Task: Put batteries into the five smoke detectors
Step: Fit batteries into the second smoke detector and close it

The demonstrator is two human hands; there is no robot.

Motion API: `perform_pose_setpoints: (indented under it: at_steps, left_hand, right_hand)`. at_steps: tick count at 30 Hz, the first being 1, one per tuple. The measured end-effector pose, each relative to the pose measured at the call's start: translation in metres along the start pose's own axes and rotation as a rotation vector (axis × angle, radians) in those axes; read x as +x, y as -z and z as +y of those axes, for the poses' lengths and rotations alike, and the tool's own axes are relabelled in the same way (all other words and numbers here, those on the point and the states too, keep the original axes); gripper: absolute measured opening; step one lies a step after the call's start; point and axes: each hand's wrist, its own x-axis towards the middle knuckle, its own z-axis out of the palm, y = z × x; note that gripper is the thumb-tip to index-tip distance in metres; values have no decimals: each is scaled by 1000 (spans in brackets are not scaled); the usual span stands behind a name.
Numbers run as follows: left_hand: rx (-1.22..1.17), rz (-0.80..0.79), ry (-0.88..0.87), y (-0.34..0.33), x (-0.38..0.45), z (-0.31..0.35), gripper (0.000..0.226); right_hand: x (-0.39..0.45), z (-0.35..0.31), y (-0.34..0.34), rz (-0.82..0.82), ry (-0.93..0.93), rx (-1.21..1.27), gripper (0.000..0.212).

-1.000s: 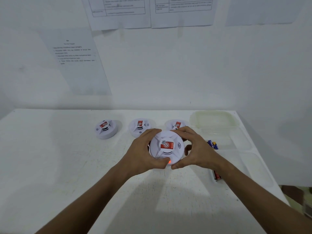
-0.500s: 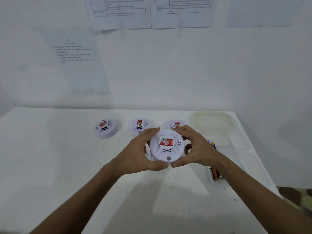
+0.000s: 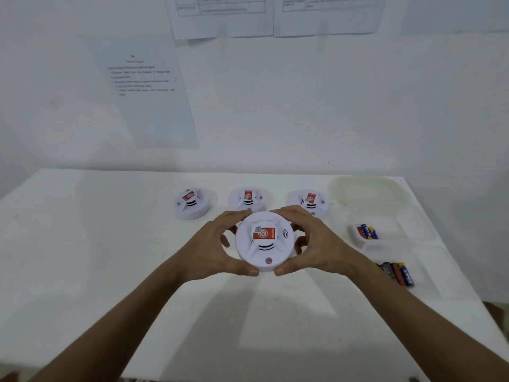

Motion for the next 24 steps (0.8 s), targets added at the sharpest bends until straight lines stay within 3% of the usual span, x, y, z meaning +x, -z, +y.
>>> perform_pose_setpoints:
  at_steps: [15,24]
  left_hand:
    - [-1,-45,-4,64,-25,-58,82]
    - [11,-48,-8,70,-29,-70,83]
  right_hand:
    - [35,-14,-87,142,-33,40,93]
    - [46,-8,-100,117,-45,38,93]
